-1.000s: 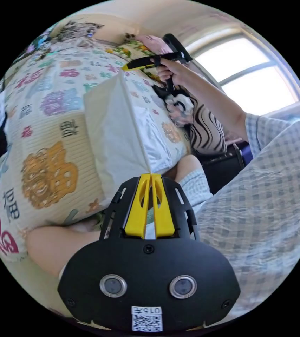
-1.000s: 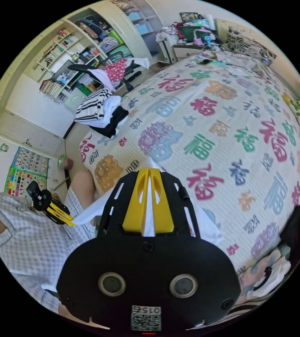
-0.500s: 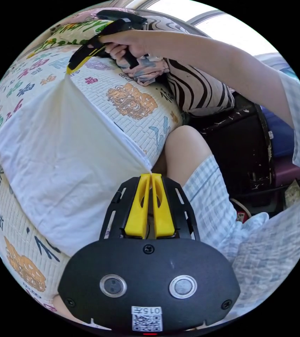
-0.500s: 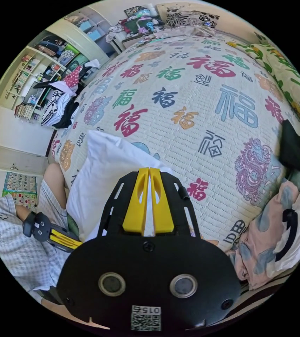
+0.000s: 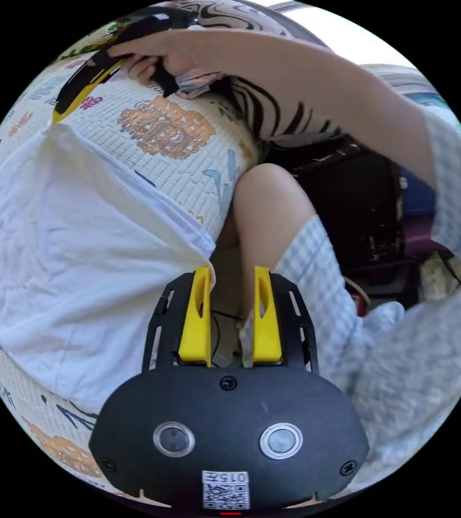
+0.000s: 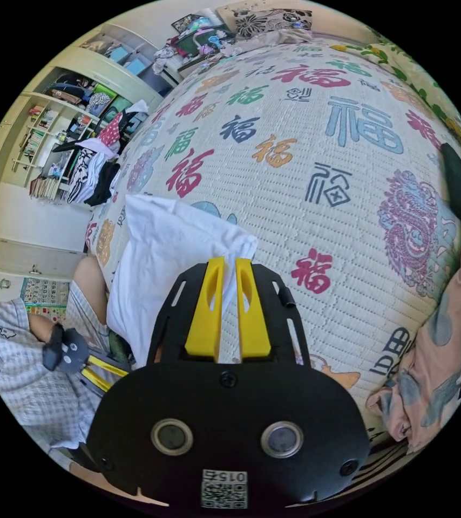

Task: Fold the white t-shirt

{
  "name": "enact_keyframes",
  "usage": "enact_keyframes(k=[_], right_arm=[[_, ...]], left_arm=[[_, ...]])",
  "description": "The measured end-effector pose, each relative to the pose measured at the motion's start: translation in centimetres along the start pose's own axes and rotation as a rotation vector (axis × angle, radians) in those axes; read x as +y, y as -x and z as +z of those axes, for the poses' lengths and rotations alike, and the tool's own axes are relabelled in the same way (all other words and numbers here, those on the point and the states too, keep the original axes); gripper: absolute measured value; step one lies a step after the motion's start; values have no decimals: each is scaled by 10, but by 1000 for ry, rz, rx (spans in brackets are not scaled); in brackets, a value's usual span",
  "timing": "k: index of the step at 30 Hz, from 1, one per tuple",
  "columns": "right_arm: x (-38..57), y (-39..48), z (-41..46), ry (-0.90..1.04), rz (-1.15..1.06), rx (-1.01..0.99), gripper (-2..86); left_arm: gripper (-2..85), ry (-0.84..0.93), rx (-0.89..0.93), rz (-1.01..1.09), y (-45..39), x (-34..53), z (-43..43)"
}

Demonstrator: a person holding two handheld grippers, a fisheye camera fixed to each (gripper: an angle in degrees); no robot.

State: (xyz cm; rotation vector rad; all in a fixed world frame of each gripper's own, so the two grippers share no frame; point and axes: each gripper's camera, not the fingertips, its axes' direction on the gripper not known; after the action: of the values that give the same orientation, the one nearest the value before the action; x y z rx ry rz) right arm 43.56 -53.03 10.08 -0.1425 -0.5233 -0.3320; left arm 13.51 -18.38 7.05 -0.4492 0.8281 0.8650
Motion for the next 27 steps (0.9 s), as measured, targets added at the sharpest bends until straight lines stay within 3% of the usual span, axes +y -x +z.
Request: enact_keyframes(k=[2,5,7,10,14,20,27], right_arm=[[7,-8,-2,-13,2,-42,60],[21,-24,-8,-37,22,-96,63],[28,-32,-9,-41,33,-103,63],[34,-42,-5,-18,46,-104,52],[43,-50,-5,-21,60,-31,-5],[63,-62,-21,-76,73,29,-10],[82,-64,-27,-78,70,30,-10]], left_arm=[[122,-71,138,38,10,7,-49],[125,-159,198,81,20,10,-102],[121,-186,141,90,19,2,-108],[118,-123,226,78,24,-26,-68],[115,17,37,-43,27,-50,8],[122,-53,-218,-91,-6,-60,14],[114,-147,-24,-30,-26,-64,-18]])
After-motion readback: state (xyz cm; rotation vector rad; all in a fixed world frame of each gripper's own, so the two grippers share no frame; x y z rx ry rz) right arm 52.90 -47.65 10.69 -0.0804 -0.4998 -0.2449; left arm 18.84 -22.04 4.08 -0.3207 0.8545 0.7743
